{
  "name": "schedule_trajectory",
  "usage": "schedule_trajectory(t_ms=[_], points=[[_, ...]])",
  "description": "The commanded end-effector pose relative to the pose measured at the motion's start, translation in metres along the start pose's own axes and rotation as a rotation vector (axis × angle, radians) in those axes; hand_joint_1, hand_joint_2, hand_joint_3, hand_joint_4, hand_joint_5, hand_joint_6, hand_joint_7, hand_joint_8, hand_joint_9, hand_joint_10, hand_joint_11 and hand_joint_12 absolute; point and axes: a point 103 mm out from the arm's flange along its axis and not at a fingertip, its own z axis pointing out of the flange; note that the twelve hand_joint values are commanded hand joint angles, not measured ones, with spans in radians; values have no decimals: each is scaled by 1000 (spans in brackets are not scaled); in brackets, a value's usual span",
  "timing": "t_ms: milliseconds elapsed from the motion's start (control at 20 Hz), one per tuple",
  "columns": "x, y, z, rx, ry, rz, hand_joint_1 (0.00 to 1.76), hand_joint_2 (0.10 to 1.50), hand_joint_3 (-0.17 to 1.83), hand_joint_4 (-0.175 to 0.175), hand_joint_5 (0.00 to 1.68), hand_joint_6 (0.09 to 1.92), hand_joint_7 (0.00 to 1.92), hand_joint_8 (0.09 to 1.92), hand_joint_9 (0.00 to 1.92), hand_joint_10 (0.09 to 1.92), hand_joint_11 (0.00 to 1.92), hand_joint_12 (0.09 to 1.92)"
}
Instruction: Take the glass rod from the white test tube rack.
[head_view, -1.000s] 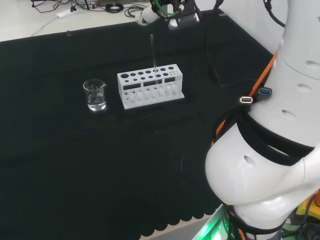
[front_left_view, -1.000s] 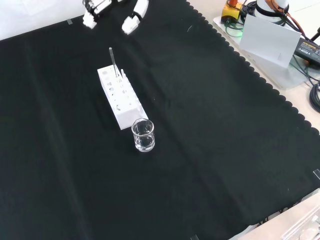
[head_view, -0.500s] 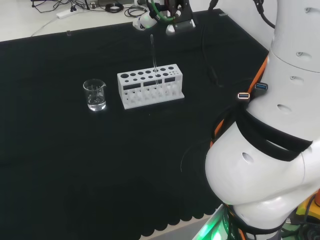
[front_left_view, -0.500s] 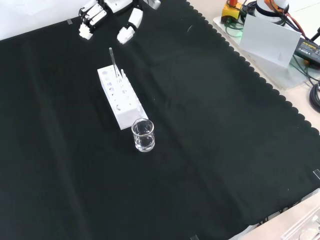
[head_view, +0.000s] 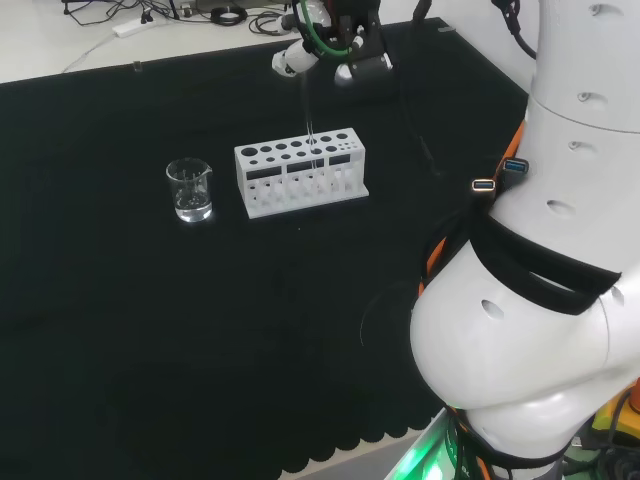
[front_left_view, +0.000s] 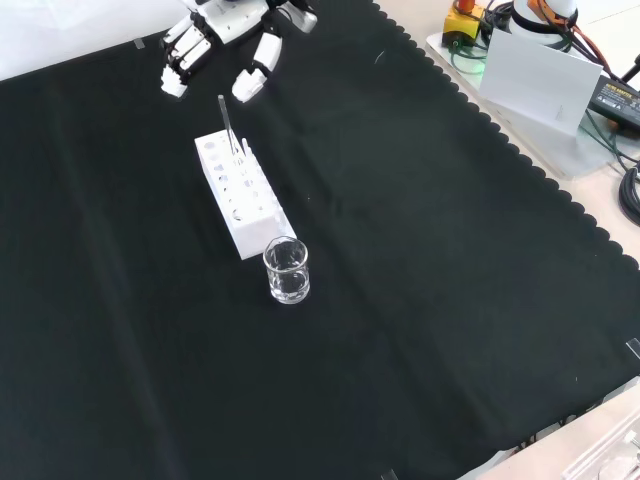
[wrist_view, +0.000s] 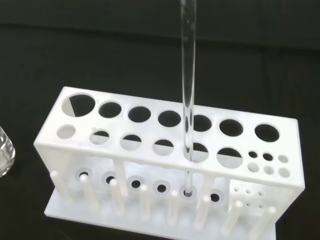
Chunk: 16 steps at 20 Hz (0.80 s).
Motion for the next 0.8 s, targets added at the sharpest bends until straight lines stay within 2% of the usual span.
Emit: schedule_trajectory(t_ms=[50,300,550,800], points=[[-4,-1,9,16,4,4,458,1046,405,-152,257,87,124,822,336,815,94,1390],[-9,-1,12,24,-10,12,460,1040,420,-156,272,87,176,833,454,804,170,1376],[-14,-1,17,31,-12,17,474,1034,440,-173,369,87,383,850,700,782,347,1335],[-18,1,21,33,-1,12,496,1036,442,-175,449,87,503,861,812,799,443,1314]])
